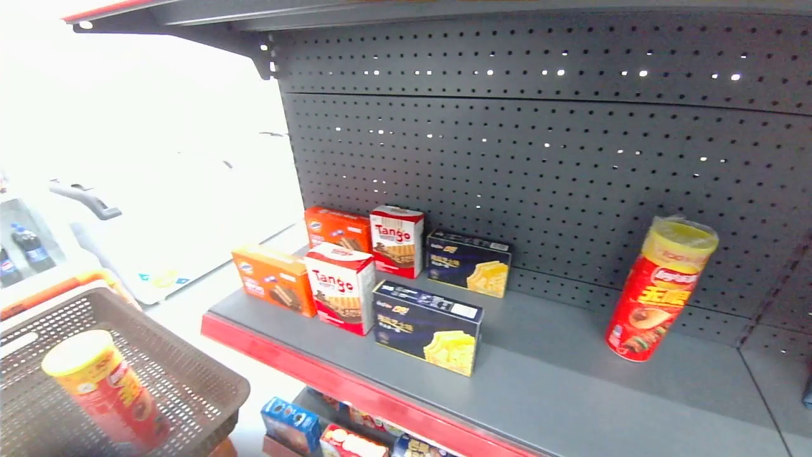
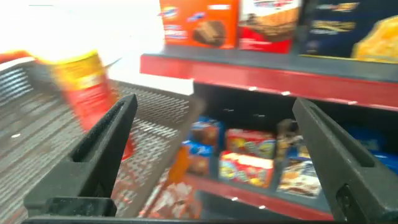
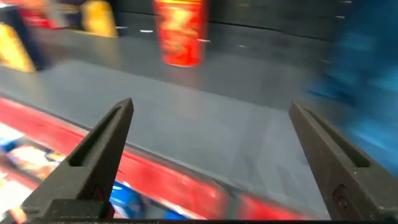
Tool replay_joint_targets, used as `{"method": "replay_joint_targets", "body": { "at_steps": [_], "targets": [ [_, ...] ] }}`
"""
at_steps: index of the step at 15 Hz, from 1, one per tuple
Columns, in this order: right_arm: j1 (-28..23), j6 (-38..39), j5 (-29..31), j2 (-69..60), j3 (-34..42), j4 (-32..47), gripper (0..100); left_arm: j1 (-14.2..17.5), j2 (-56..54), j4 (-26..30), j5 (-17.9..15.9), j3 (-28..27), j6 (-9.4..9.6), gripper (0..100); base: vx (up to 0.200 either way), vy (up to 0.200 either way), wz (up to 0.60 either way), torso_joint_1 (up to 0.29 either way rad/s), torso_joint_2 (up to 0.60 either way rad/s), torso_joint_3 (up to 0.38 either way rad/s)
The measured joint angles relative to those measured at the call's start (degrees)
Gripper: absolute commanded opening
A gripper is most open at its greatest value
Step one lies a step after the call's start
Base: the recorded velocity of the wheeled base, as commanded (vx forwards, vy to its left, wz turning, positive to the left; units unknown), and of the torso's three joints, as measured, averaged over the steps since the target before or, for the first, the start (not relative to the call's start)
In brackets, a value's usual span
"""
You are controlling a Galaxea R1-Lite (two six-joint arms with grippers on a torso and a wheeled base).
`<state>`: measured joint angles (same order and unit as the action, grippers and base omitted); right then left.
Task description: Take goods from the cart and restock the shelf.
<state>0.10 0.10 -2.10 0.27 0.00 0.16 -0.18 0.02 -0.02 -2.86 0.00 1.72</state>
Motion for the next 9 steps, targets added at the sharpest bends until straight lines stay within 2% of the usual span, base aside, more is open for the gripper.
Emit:
{"method": "replay_joint_targets", "body": {
  "at_steps": [4, 7, 9],
  "targets": [
    [0.01, -0.02, 0.00, 0.00, 0.00, 0.05, 100, 0.05, 0.00, 0.02, -0.06, 0.00, 0.05, 100, 0.000, 0.000, 0.60, 0.002, 0.00, 0.002],
    [0.01, 0.00, -0.01, 0.02, 0.00, 0.00, 100, 0.07, 0.00, 0.05, 0.09, -0.10, -0.05, 100, 0.000, 0.000, 0.00, 0.000, 0.00, 0.000],
    [0.11, 0.00, 0.00, 0.02, 0.00, 0.09, 100, 0.09, 0.00, 1.00, -0.28, -2.04, 0.05, 100, 0.000, 0.000, 0.00, 0.000, 0.00, 0.000]
  ]
}}
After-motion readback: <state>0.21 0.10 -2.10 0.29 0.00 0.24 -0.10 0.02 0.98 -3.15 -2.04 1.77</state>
